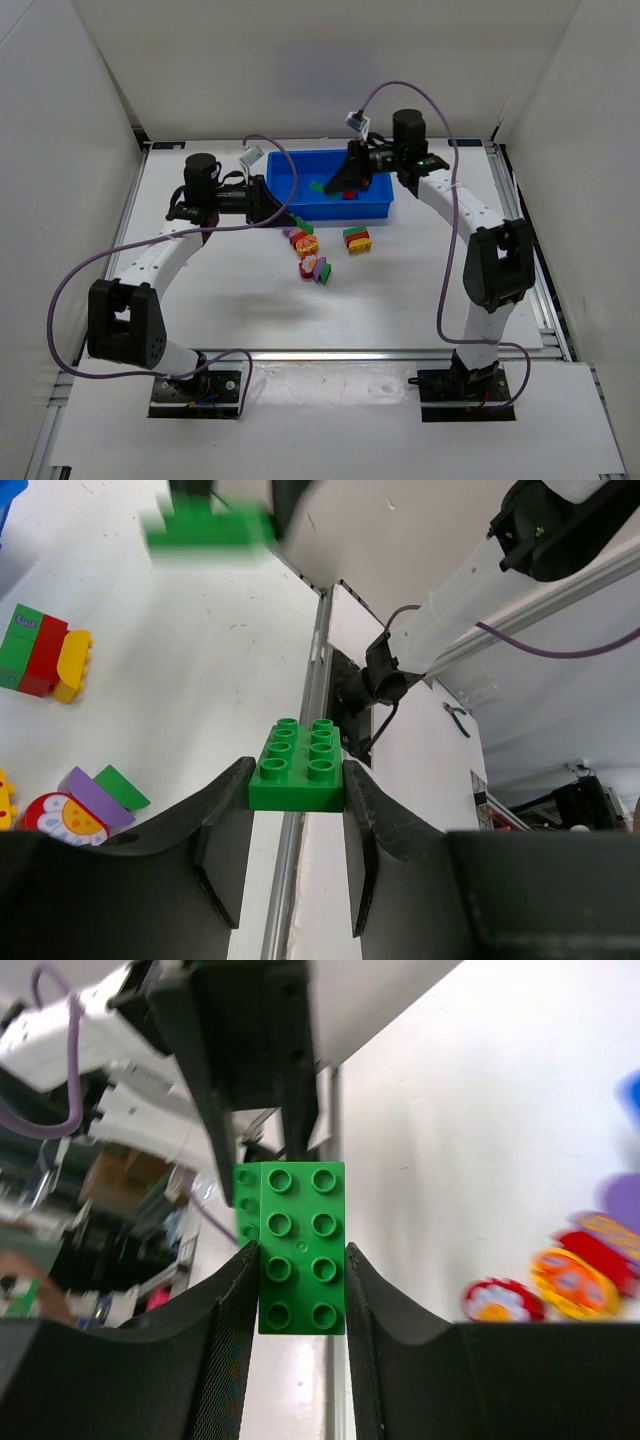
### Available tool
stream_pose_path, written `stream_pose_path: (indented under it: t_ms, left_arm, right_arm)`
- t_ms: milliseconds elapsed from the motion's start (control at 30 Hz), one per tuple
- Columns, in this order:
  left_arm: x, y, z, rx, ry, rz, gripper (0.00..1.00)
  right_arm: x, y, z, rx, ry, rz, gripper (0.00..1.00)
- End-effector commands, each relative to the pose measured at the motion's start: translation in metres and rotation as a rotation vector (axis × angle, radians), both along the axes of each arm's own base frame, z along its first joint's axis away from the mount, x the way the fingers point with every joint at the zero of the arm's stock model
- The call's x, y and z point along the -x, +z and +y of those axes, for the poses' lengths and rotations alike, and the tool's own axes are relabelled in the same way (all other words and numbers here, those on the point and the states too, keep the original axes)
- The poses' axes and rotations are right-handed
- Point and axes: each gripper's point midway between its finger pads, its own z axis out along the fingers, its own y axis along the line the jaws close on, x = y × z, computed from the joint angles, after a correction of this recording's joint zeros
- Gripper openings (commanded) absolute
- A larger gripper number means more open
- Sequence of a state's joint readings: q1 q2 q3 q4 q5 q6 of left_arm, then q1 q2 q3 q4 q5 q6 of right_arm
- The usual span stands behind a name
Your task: Sort the legos into containers by color
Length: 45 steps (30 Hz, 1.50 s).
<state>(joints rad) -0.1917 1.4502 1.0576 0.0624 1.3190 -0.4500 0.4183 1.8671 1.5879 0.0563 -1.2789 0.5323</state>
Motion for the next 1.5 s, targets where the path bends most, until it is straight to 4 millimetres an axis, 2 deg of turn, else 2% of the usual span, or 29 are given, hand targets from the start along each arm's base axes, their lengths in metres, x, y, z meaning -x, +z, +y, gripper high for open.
stream_pose_path:
  t_ms: [0,167,233,267,300,333,400,433,500,533,633,667,700,800,1033,1100,1133,1200,1267,1333,1400,1433,1467]
  left_arm:
    - [0.014,0.009,0.003,0.018,-0.048,-0.038,0.13]
    - [0.014,0.011,0.003,0.019,-0.048,-0.041,0.13]
    - [0.015,0.010,0.004,0.009,-0.036,-0.043,0.13]
    - [0.014,0.011,0.004,-0.002,-0.024,-0.037,0.13]
    - [0.012,0.011,0.004,-0.012,-0.013,-0.059,0.14]
    - [0.005,0.008,0.005,-0.037,0.029,-0.097,0.13]
    - [-0.004,0.008,0.010,-0.096,0.114,-0.123,0.13]
    - [-0.010,0.009,0.013,-0.124,0.161,-0.171,0.13]
    - [-0.029,0.012,0.024,-0.190,0.310,-0.235,0.13]
    - [-0.034,0.015,0.028,-0.208,0.355,-0.256,0.13]
    - [-0.052,0.021,0.040,-0.261,0.473,-0.284,0.13]
    - [-0.058,0.021,0.043,-0.279,0.508,-0.285,0.13]
    - [-0.061,0.020,0.045,-0.287,0.518,-0.282,0.14]
    - [-0.066,0.023,0.045,-0.291,0.523,-0.287,0.14]
    - [-0.077,0.029,0.050,-0.323,0.560,-0.301,0.15]
    - [-0.080,0.031,0.051,-0.328,0.567,-0.306,0.15]
    - [-0.084,0.035,0.051,-0.329,0.574,-0.313,0.15]
    - [-0.087,0.037,0.052,-0.334,0.583,-0.317,0.15]
    - [-0.092,0.040,0.053,-0.334,0.589,-0.328,0.15]
    - [-0.096,0.038,0.052,-0.337,0.590,-0.327,0.15]
    - [-0.100,0.042,0.050,-0.326,0.587,-0.335,0.15]
    - [-0.104,0.038,0.049,-0.329,0.585,-0.321,0.15]
    - [-0.109,0.042,0.048,-0.319,0.589,-0.333,0.15]
  right_arm:
    - [-0.020,0.030,-0.020,-0.040,-0.080,-0.102,0.11]
    - [-0.024,0.026,-0.028,-0.029,-0.107,-0.093,0.10]
    - [-0.037,0.021,-0.034,-0.009,-0.169,-0.172,0.10]
    - [-0.037,0.009,-0.038,0.046,-0.194,-0.115,0.10]
    - [-0.042,0.004,-0.043,0.070,-0.223,-0.130,0.10]
    - [-0.058,-0.005,-0.047,0.133,-0.318,-0.164,0.10]
    - [-0.073,-0.020,-0.059,0.239,-0.423,-0.245,0.10]
    - [-0.095,-0.032,-0.072,0.329,-0.547,-0.281,0.10]
    - [-0.113,-0.045,-0.088,0.418,-0.648,-0.328,0.09]
    - [-0.130,-0.054,-0.105,0.493,-0.744,-0.354,0.09]
    - [-0.156,-0.072,-0.128,0.575,-0.837,-0.380,0.09]
    - [-0.163,-0.072,-0.131,0.582,-0.854,-0.390,0.09]
    - [-0.170,-0.086,-0.133,0.601,-0.847,-0.386,0.08]
    - [-0.186,-0.101,-0.135,0.623,-0.851,-0.367,0.09]
    - [-0.210,-0.140,-0.132,0.674,-0.842,-0.374,0.10]
    - [-0.216,-0.144,-0.130,0.678,-0.837,-0.378,0.12]
    - [-0.218,-0.154,-0.131,0.696,-0.834,-0.371,0.14]
    - [-0.222,-0.159,-0.131,0.702,-0.837,-0.375,0.18]
    - [-0.229,-0.164,-0.134,0.723,-0.850,-0.385,0.34]
    - [-0.232,-0.164,-0.134,0.740,-0.864,-0.391,0.58]
    - [-0.233,-0.159,-0.136,0.748,-0.876,-0.401,0.68]
    - [-0.232,-0.158,-0.137,0.747,-0.875,-0.405,0.71]
    - [-0.229,-0.149,-0.136,0.735,-0.869,-0.420,0.74]
